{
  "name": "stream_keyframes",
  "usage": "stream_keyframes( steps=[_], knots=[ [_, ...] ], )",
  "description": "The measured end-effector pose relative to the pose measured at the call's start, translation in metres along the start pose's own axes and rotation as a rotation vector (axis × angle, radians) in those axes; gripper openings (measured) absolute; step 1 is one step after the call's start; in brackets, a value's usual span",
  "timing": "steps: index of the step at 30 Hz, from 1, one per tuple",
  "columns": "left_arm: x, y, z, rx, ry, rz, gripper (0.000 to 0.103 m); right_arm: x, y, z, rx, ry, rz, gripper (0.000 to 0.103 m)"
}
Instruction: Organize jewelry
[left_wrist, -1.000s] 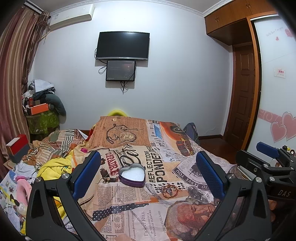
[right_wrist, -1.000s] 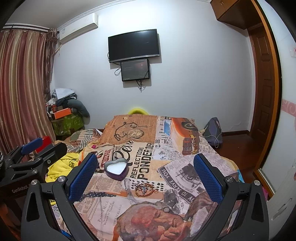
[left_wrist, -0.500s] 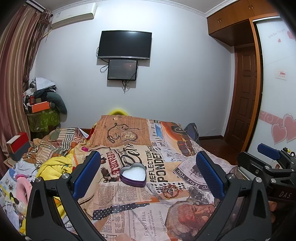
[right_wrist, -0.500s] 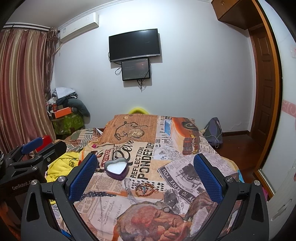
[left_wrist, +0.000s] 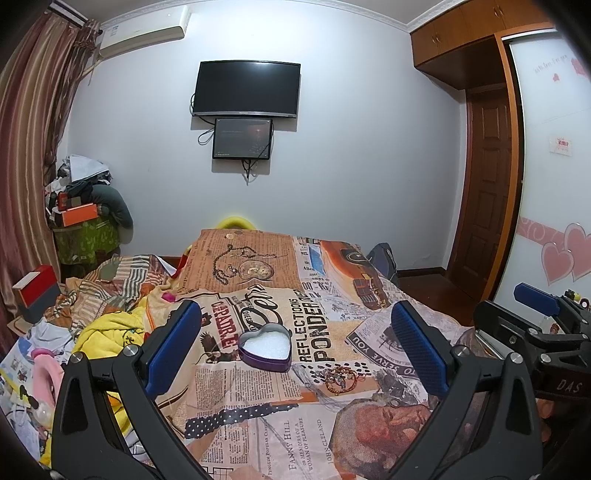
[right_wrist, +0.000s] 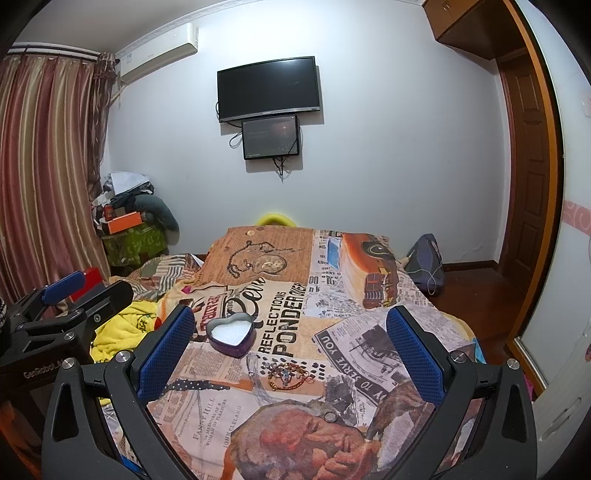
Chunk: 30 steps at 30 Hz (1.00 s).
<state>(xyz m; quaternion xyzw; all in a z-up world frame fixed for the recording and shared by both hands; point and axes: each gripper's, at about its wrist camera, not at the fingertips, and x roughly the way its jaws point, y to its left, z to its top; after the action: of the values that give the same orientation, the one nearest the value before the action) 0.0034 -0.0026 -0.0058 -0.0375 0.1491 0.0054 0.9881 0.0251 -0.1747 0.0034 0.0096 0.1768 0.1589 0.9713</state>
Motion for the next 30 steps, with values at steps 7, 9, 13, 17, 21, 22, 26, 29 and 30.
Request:
stream_keyframes(
  steps=[7, 9, 13, 17, 21, 22, 26, 29, 30],
  knots=[
    [0.001, 0.000, -0.001, 0.002, 0.004, 0.000, 0.103, 0.001, -0.005, 0.002, 0.009, 0.007, -0.004, 0.103],
    [0.001, 0.001, -0.002, 0.000, 0.007, -0.001, 0.103, 0.001, -0.005, 0.002, 0.009, 0.009, -0.005, 0.103],
    [0.002, -0.002, 0.000, 0.002, 0.008, 0.001, 0.103, 0.001, -0.005, 0.004, 0.008, 0.012, -0.006, 0.103],
    [0.005, -0.002, 0.000, 0.005, 0.013, 0.002, 0.103, 0.003, -0.006, 0.003, 0.008, 0.014, -0.008, 0.103],
    [0.011, -0.003, -0.002, 0.007, 0.021, 0.002, 0.103, 0.007, -0.008, 0.002, 0.014, 0.025, -0.012, 0.103],
    [0.013, -0.003, -0.002, 0.007, 0.025, 0.003, 0.103, 0.009, -0.009, 0.001, 0.015, 0.029, -0.013, 0.103],
    [0.025, -0.002, -0.006, 0.008, 0.055, 0.002, 0.103, 0.019, -0.014, -0.004, 0.020, 0.057, -0.021, 0.103],
    [0.039, -0.002, -0.010, 0.009, 0.092, -0.002, 0.103, 0.030, -0.020, -0.011, 0.024, 0.087, -0.035, 0.103],
    [0.044, -0.003, -0.012, 0.008, 0.103, -0.005, 0.103, 0.032, -0.021, -0.013, 0.026, 0.094, -0.037, 0.103]
  ],
)
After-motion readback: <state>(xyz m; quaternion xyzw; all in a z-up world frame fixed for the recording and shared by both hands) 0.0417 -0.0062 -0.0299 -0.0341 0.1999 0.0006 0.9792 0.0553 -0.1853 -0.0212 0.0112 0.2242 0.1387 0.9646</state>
